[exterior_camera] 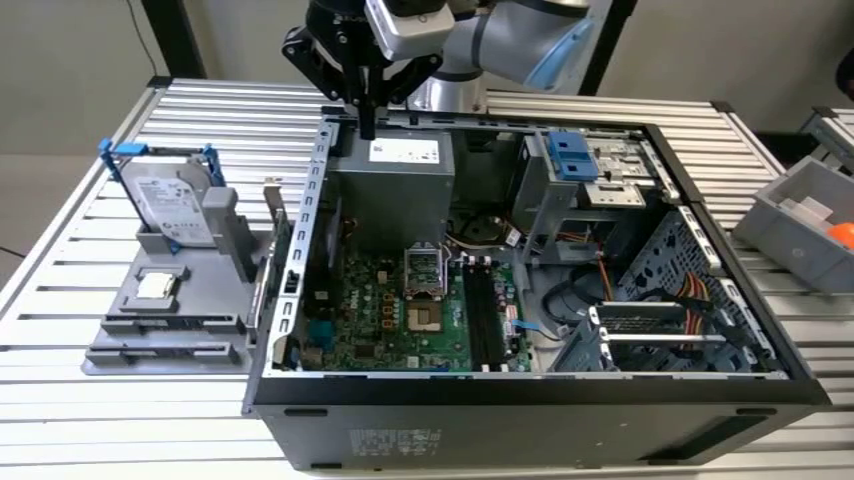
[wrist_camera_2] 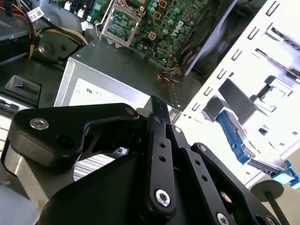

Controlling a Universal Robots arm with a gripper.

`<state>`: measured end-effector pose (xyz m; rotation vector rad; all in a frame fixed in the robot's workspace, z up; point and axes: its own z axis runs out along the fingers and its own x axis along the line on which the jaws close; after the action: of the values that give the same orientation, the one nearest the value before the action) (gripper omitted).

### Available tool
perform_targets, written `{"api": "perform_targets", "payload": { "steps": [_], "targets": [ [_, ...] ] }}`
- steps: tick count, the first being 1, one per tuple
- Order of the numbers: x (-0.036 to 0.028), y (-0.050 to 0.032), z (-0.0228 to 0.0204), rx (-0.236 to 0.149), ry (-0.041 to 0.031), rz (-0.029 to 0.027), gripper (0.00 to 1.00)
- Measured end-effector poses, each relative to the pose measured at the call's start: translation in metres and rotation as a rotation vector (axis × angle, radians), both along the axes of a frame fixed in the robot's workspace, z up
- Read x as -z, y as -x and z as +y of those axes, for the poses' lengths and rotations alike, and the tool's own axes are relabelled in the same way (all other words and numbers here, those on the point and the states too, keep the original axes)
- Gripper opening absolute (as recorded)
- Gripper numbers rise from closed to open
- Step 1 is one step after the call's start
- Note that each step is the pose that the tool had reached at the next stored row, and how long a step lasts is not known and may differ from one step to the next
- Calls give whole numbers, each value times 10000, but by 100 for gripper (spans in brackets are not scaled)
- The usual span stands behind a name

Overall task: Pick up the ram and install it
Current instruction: 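Reach for the ram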

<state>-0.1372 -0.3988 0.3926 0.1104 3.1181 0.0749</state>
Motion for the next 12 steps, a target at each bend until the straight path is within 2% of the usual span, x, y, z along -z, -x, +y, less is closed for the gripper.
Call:
{"api": "perform_targets", "payload": {
  "steps": [12],
  "targets": [
    [1,95,0,0,-1,-1,0]
  ]
}}
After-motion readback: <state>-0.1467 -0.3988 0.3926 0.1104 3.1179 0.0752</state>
